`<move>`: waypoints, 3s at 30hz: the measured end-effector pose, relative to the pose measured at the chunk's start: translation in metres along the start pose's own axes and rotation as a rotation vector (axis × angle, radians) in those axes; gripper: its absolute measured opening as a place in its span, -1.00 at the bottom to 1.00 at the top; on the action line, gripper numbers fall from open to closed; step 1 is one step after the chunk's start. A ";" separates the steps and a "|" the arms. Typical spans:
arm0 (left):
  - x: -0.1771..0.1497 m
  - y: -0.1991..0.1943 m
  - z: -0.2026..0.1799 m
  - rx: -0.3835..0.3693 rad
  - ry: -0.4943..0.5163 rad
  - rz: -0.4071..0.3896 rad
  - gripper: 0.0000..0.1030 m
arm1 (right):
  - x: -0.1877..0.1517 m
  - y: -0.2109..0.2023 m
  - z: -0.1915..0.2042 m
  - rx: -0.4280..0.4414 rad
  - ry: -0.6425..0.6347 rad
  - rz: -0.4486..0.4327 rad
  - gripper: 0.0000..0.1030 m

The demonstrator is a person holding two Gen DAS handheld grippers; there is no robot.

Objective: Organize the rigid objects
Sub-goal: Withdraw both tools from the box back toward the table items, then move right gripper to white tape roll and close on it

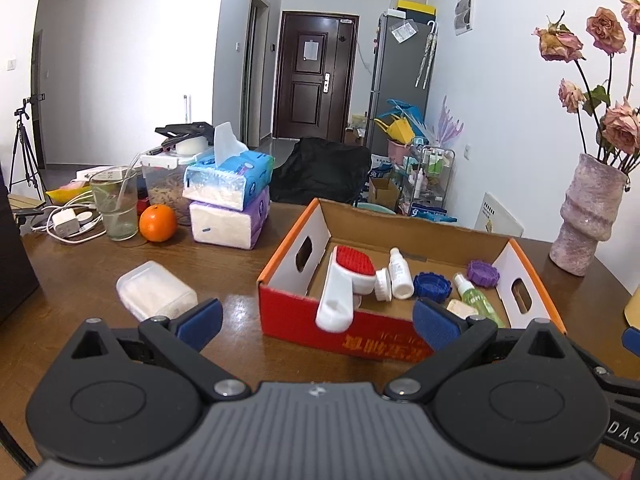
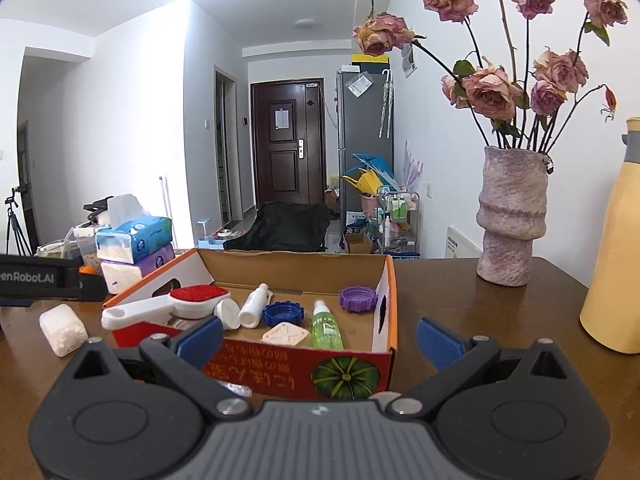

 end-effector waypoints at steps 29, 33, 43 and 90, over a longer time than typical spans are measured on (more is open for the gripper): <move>-0.042 -0.029 0.027 0.015 0.042 0.058 1.00 | -0.049 -0.026 -0.009 -0.001 0.075 0.134 1.00; -0.043 -0.024 0.035 0.023 0.044 0.065 1.00 | -0.053 -0.018 -0.011 -0.015 0.088 0.164 1.00; -0.042 -0.011 0.053 0.054 0.051 0.072 1.00 | -0.058 -0.001 -0.013 -0.066 0.051 0.203 0.99; -0.028 0.074 0.123 0.154 -0.026 0.139 1.00 | -0.055 0.075 -0.046 -0.193 0.096 0.231 -0.19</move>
Point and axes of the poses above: each gripper's, at about its wrist camera, not at the fingertips, and y roughly the way its jaws point, z to its left, x to its top, the point moved 1 cm from there along y, roughly the way its jaws point, and after that the axes turned 1 degree about x, right-handed, at the moved point
